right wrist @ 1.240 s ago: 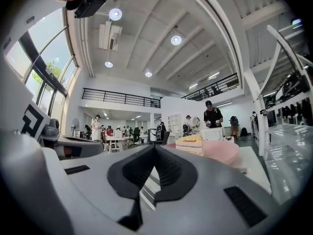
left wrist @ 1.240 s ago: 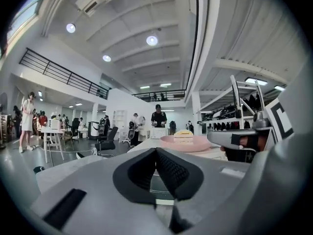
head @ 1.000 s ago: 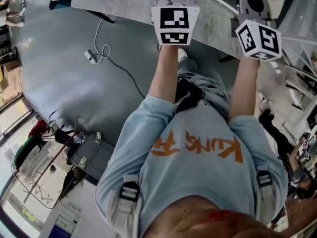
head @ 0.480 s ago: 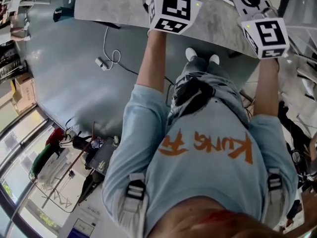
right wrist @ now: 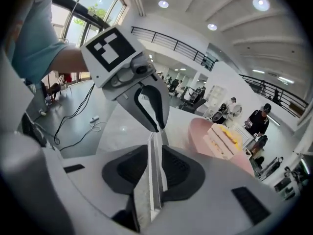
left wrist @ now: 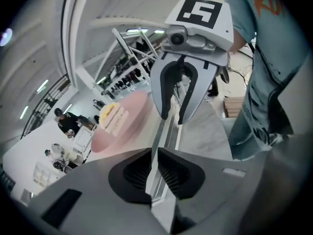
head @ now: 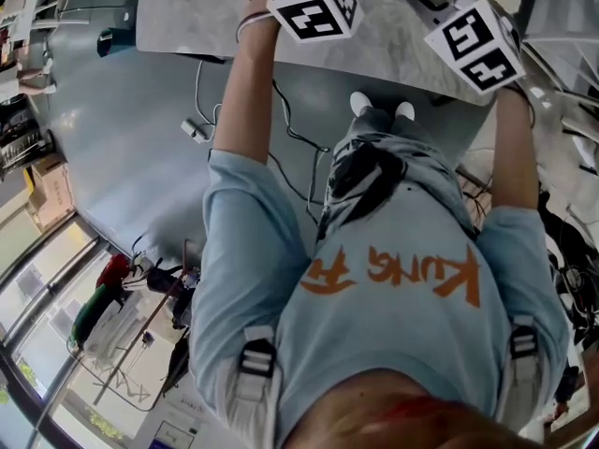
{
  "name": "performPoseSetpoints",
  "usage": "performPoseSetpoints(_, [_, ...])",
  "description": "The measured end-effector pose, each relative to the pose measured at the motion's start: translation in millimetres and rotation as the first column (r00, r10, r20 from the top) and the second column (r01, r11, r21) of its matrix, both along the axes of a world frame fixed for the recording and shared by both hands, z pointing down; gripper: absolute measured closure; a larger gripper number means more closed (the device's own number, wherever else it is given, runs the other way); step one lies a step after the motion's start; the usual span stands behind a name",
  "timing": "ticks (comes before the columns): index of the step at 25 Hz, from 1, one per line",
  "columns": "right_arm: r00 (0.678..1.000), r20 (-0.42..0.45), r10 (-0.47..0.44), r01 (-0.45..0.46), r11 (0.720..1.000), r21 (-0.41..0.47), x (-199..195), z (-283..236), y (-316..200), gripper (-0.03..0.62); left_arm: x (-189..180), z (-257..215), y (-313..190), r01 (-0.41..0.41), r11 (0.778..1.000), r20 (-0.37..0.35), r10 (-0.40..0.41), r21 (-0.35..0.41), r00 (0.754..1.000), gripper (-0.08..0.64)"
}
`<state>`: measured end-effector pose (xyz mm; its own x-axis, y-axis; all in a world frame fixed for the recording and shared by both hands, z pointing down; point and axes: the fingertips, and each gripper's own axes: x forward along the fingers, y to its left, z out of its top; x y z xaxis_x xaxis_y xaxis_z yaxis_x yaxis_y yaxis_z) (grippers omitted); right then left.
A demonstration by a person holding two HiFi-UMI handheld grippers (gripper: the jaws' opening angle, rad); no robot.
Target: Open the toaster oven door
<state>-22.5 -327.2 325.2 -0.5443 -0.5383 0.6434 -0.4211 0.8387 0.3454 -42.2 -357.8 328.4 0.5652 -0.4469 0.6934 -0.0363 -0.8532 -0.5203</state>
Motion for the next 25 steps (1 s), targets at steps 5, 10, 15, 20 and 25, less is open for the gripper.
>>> performPoseSetpoints(5, [0.980,-0.197,0.010,-0.018,0.999,-0.040,13.3,26.5,-16.6,0.499,-2.8,28.7,-10.4,-0.092,0.993,0.193,0.104,-0.069,0.976,0.463])
performPoseSetpoints(10, [0.950,-0.309,0.043,-0.068,0.995,-0.072,19.6,42.3,-25.7,0.483,-3.1,42.7,-19.5,-0.130,0.988,0.260,0.147,-0.080,0.955,0.462])
performPoseSetpoints(15, [0.926,-0.375,0.048,-0.086,0.993,-0.086,26.7,55.2,-29.8,0.469,1.8,48.2,-22.9,-0.161,0.982,0.283,0.183,-0.096,0.942,0.460])
performPoseSetpoints(20, [0.914,-0.403,0.048,-0.090,0.992,-0.086,28.6,65.3,-35.5,0.472,-1.3,60.7,-22.5,-0.185,0.976,0.330,0.212,-0.112,0.920,0.460])
performPoseSetpoints(25, [0.908,-0.415,0.055,-0.102,0.991,-0.092,34.3,78.4,-37.3,0.490,4.7,74.5,-22.9,-0.192,0.974,0.329,0.222,-0.124,0.918,0.460])
